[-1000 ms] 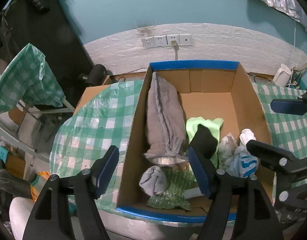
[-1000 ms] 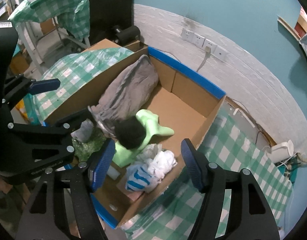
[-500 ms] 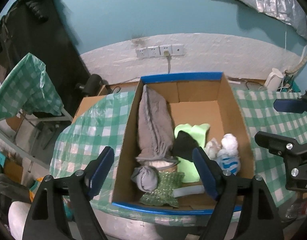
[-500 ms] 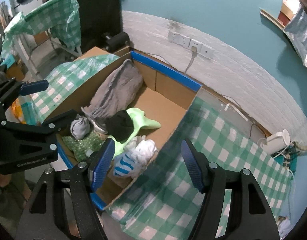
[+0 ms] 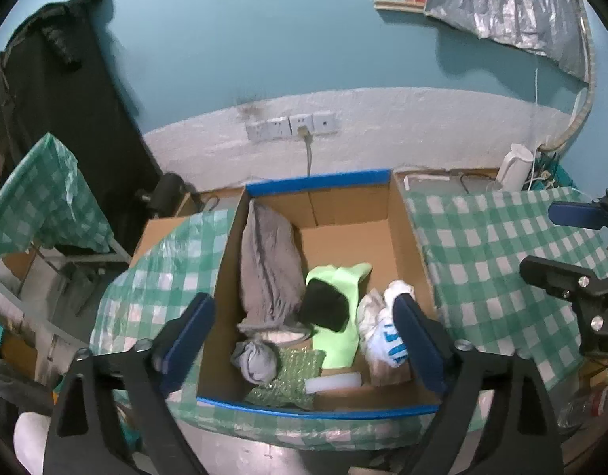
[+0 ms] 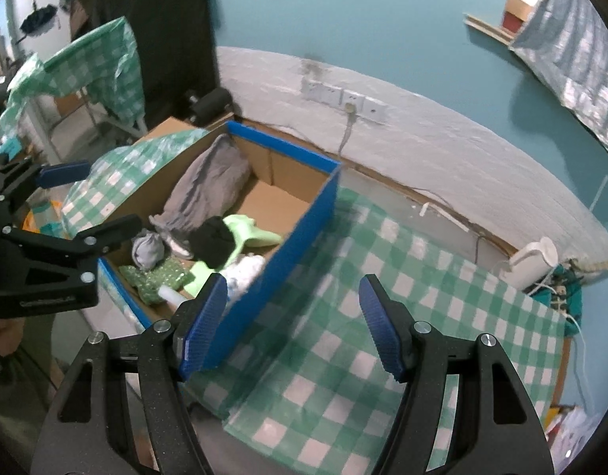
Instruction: Organize soft objects
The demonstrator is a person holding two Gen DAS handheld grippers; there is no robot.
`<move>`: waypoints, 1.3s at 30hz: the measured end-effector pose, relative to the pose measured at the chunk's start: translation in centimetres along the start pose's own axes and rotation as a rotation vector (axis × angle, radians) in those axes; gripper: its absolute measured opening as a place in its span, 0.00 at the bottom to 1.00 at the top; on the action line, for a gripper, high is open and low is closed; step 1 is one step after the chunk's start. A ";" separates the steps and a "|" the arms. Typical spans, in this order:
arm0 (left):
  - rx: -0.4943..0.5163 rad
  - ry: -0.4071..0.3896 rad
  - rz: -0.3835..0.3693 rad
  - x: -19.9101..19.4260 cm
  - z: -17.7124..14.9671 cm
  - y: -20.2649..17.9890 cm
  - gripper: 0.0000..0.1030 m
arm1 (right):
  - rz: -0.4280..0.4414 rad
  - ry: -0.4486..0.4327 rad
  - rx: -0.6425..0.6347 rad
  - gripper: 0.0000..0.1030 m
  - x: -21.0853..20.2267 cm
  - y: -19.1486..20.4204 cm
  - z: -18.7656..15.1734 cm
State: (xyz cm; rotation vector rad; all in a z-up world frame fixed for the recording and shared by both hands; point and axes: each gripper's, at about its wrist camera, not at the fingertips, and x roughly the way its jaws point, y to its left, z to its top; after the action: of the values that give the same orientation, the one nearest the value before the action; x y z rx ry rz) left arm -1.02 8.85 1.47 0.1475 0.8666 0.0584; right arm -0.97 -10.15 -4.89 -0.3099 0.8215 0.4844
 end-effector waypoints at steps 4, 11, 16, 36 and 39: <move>0.025 -0.058 0.021 -1.1 0.4 -1.0 0.93 | -0.011 -0.030 0.044 0.67 -1.2 -1.6 -0.4; 0.050 -0.066 0.005 -1.3 0.6 -2.6 0.97 | -0.039 -0.056 0.093 0.67 -2.2 -3.7 -1.1; 0.055 -0.063 0.005 -1.3 0.6 -3.4 0.97 | -0.042 -0.054 0.110 0.67 -2.2 -4.6 -1.6; 0.073 -0.046 0.026 -0.9 0.6 -4.5 0.97 | -0.046 -0.052 0.124 0.67 -2.5 -5.7 -2.5; 0.073 -0.043 0.024 -0.9 0.6 -4.5 0.97 | -0.045 -0.050 0.118 0.67 -2.5 -5.6 -2.6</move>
State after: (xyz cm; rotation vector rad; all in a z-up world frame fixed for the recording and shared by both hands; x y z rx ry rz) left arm -1.15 4.26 1.87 0.2266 0.8241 0.0465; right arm -1.12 -16.77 -4.21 -0.2061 0.7891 0.3985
